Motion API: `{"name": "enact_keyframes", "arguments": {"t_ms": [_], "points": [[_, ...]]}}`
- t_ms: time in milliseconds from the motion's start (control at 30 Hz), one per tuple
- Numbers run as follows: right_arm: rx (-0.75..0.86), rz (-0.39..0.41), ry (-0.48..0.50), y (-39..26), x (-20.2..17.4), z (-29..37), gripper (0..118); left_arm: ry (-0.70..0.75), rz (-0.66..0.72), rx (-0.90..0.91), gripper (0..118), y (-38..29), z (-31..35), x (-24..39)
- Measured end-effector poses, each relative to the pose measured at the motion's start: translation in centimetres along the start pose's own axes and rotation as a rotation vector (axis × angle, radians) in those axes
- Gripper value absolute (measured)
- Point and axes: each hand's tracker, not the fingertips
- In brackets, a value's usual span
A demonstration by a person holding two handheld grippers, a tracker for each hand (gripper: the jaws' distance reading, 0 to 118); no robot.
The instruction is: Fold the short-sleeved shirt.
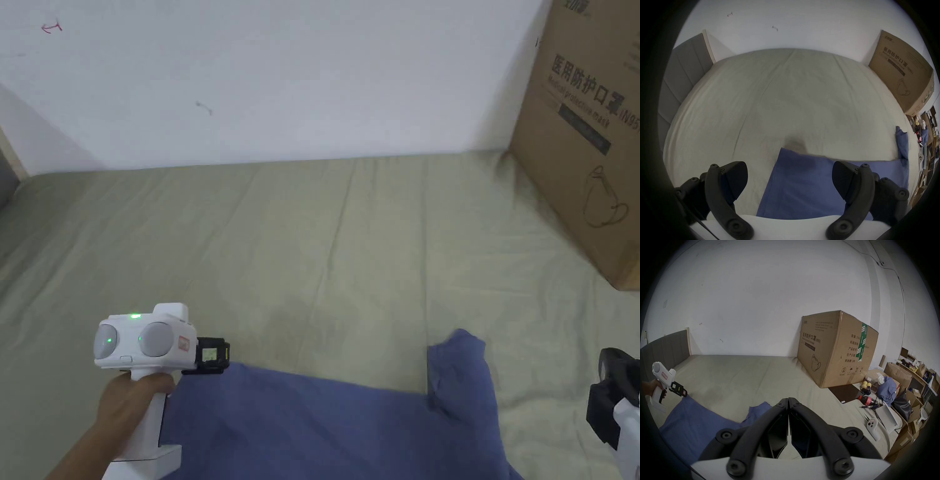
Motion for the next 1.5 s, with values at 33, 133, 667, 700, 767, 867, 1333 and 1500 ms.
{"name": "enact_keyframes", "arguments": {"t_ms": [33,133,667,700,767,867,1333,1500], "points": [[-0.009,0.001,-0.002,-0.2,0.0,-0.4,0,0.007,-0.011,-0.022,108,0.0,-0.7,0.1],[-0.034,0.006,-0.005,-0.9,0.0,-1.1,0,0.017,-0.055,-0.064,82,-0.5,-2.7,0.5],[-0.452,-0.222,0.203,-4.6,0.8,-12.1,110,-0.044,-0.048,0.118,0,-2.9,5.5,0.9],[-0.497,-0.221,0.215,-5.1,0.4,-13.2,108,-0.044,-0.05,0.125,0,-3.0,6.0,0.8],[-0.547,-0.216,0.24,-6.1,-0.5,-15.3,101,-0.044,-0.055,0.13,0,-3.1,6.6,0.7],[-0.611,-0.138,0.246,-7.4,-2.5,-17.5,70,-0.047,-0.063,0.135,0,-3.2,6.8,0.6],[-0.449,0.016,0.287,-4.6,-5.4,-12.9,2,-0.043,-0.012,0.19,0,-5.2,9.8,-0.9],[-0.291,0.045,0.294,0.3,-3.8,-8.4,2,-0.043,0.019,0.279,0,-6.0,15.2,-1.8]]}}
